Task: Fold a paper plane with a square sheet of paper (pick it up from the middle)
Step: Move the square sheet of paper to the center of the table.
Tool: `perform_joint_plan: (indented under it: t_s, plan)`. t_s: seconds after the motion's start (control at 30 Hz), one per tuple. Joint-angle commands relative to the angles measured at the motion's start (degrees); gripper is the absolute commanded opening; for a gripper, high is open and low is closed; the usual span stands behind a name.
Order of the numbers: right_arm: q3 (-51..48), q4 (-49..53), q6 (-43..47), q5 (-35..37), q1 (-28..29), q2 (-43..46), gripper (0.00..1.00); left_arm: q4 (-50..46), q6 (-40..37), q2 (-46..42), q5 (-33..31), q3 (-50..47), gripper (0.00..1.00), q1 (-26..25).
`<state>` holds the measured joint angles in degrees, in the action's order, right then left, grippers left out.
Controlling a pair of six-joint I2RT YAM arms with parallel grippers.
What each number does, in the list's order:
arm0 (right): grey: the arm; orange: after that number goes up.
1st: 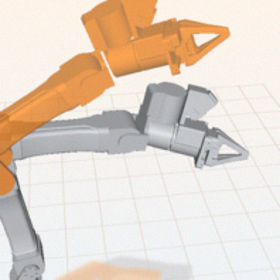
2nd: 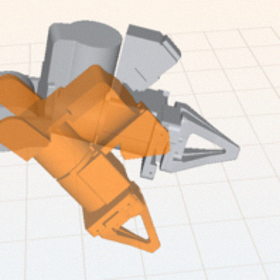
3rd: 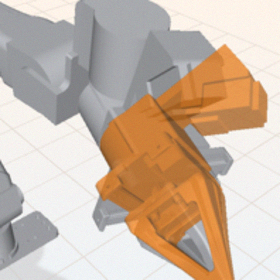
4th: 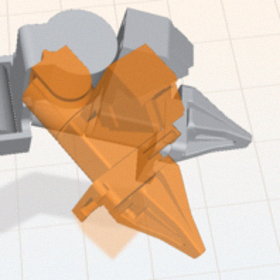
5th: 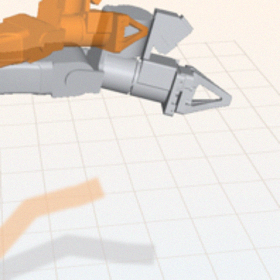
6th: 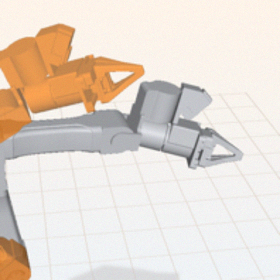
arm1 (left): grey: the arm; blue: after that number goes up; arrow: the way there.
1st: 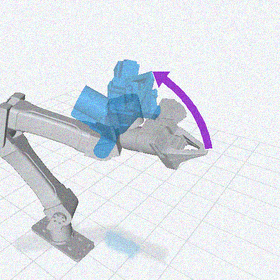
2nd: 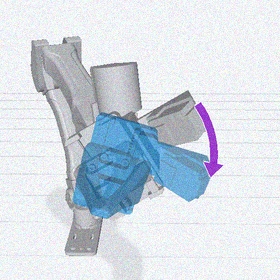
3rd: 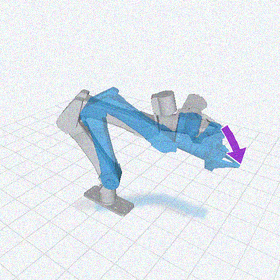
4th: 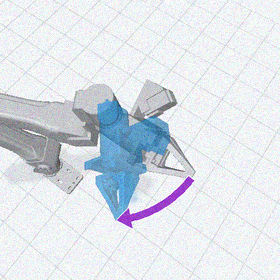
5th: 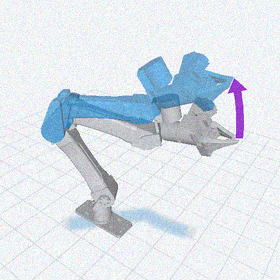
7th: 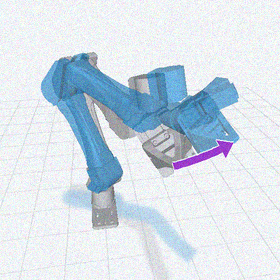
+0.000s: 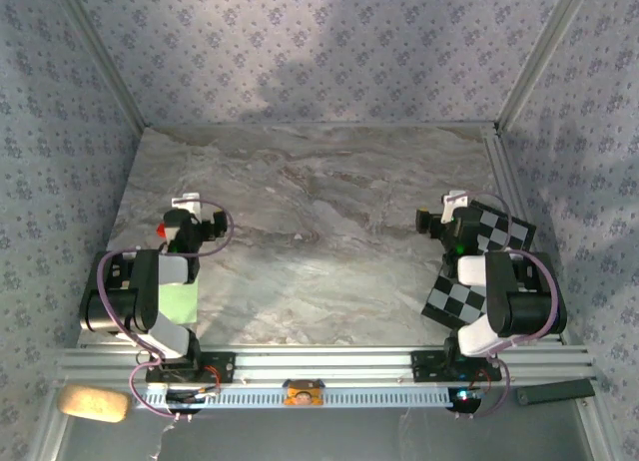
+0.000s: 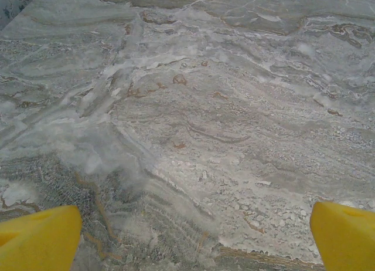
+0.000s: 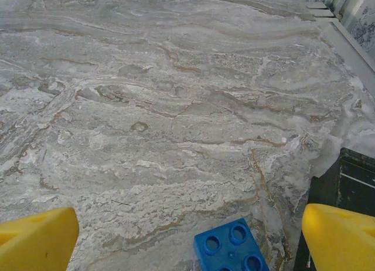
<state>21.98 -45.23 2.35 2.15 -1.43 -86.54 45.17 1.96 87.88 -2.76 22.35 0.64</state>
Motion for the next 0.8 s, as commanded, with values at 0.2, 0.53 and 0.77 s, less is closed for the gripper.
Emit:
perform_joint_plan:
  t_s: [0.2,0.53,0.77]
  plan:
    - [0.7,0.2,-0.9,0.4,-0.4,-0.5,1.0,1.2,-0.7,0.1,1.1,1.5,1.0,0.3]
    - [0.7,0.2,-0.9,0.3,-0.5,-0.5,1.0,1.2,-0.7,0.0,1.2,1.5,1.0,0.4]
    - [0.7,0.2,-0.9,0.1,-0.6,-0.5,1.0,1.2,-0.7,0.0,1.2,1.5,1.0,0.4]
